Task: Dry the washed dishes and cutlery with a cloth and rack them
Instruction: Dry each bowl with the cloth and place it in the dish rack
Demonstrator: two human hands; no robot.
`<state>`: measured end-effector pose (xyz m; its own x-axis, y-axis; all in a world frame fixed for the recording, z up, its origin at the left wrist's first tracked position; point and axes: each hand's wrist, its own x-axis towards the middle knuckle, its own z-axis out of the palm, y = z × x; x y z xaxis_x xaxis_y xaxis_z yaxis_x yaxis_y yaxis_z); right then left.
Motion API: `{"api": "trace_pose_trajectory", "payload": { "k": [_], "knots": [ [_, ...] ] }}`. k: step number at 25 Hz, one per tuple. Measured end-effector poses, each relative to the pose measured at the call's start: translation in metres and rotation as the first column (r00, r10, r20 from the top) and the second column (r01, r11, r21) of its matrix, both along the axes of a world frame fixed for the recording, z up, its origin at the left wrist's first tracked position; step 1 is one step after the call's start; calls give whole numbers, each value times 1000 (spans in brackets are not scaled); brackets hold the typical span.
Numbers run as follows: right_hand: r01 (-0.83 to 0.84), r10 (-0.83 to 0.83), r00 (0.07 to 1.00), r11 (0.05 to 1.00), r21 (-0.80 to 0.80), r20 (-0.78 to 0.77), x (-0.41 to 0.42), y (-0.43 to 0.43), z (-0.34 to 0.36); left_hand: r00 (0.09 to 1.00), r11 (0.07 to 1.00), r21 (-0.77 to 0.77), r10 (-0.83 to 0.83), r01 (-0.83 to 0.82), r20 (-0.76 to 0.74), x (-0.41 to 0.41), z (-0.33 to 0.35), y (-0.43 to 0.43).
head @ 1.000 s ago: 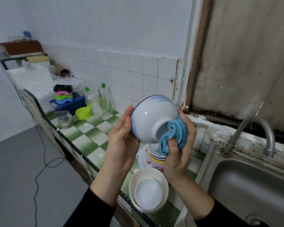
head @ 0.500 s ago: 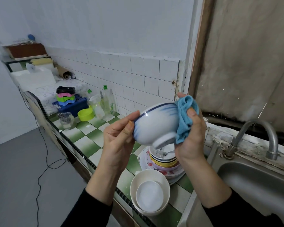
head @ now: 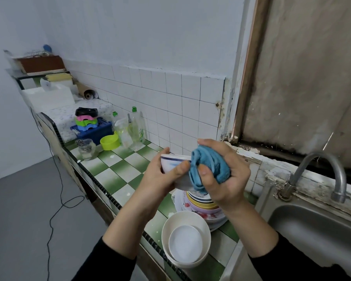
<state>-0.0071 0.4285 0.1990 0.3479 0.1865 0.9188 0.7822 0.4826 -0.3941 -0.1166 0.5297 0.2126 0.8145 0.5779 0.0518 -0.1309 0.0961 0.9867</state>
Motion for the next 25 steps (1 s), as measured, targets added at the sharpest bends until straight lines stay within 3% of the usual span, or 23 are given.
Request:
{"api": "trace_pose_trajectory", "payload": {
  "k": [1, 3, 6, 9, 10, 12, 13, 14, 15, 17, 21, 23, 25],
  "knots": [
    [-40, 39, 999, 998, -40, -19, 0, -2, 2, 1000, 1000, 25, 13, -12, -18, 0, -3, 0],
    [-246, 220, 947, 965, -87, -233, -1, -6, 16, 999, 997, 69, 38, -36, -37, -3, -8, 2],
    [-502, 412, 660, 864, 40, -628, 13, -10, 45, 993, 955, 295, 62, -30, -100, -8, -10, 2],
    [-647, 481, 463, 758, 88, -744, 21, -8, 64, 991, 896, 441, 97, -47, -92, -10, -12, -4],
    [-678, 470, 483, 735, 24, -739, 18, -8, 67, 993, 885, 461, 106, -67, -60, -10, -12, -6],
    [-580, 299, 745, 732, -357, -596, 12, -9, 63, 994, 870, 481, 108, -108, 28, -10, -14, -4],
    [-408, 170, 892, 701, -584, -419, 9, -10, 59, 992, 865, 486, 103, -124, 70, -12, -16, -1],
    [-188, 45, 977, 652, -734, -211, 7, -12, 55, 990, 858, 495, 97, -134, 100, -13, -18, 1],
    [22, -51, 999, 618, -786, -12, 4, -13, 51, 989, 848, 511, 94, -141, 116, -14, -20, 2],
    [199, -128, 980, 634, -748, 152, -2, -12, 46, 986, 824, 545, 96, -154, 134, -14, -24, 3],
    [29, 22, 998, 610, -792, 53, -14, -11, 43, 976, 774, 597, 135, -211, 169, -13, -32, 1],
    [-20, 143, 988, 497, -868, 60, -15, -13, 49, 973, 763, 606, 136, -224, 189, -17, -34, 4],
    [95, 178, 970, 349, -932, 166, -11, -14, 57, 970, 737, 633, 143, -237, 196, -21, -34, 6]
  ]
}}
